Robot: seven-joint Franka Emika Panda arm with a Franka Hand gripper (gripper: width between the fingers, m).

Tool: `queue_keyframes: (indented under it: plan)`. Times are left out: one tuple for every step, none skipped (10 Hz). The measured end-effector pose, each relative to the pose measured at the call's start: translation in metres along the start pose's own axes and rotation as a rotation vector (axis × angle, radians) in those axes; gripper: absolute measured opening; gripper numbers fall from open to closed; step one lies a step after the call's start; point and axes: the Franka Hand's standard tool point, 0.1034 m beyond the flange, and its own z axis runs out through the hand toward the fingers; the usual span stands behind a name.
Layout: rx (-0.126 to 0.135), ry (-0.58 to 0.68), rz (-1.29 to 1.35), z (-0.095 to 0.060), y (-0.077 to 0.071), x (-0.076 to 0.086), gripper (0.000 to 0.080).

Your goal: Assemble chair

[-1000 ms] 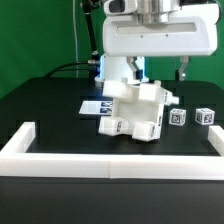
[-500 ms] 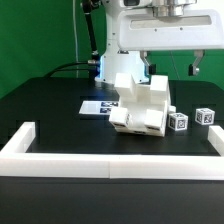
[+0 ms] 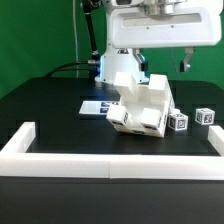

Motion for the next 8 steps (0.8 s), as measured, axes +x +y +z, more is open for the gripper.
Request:
queue_keyframes:
  plan:
    - [-0.002,-0.002,-0.010,0.000,0.009,0.000,0.0649]
    - [-0.008,0.007,-0.016,0.006,0.018,-0.002,0.0649]
    - [-0.011,0.001,-0.015,0.008,0.025,-0.004,0.0649]
    - [-0.008,0.008,-0.013,0.004,0.030,0.000,0.0649]
    - [-0.011,0.011,-0.015,0.005,0.034,0.004,0.0649]
    - [-0.018,0.013,-0.016,0.007,0.034,0.011,0.0649]
    - [-0.022,0.020,-0.017,0.008,0.033,0.019,0.0649]
    - [-0.027,0.025,-0.020,0.010,0.032,0.026,0.0649]
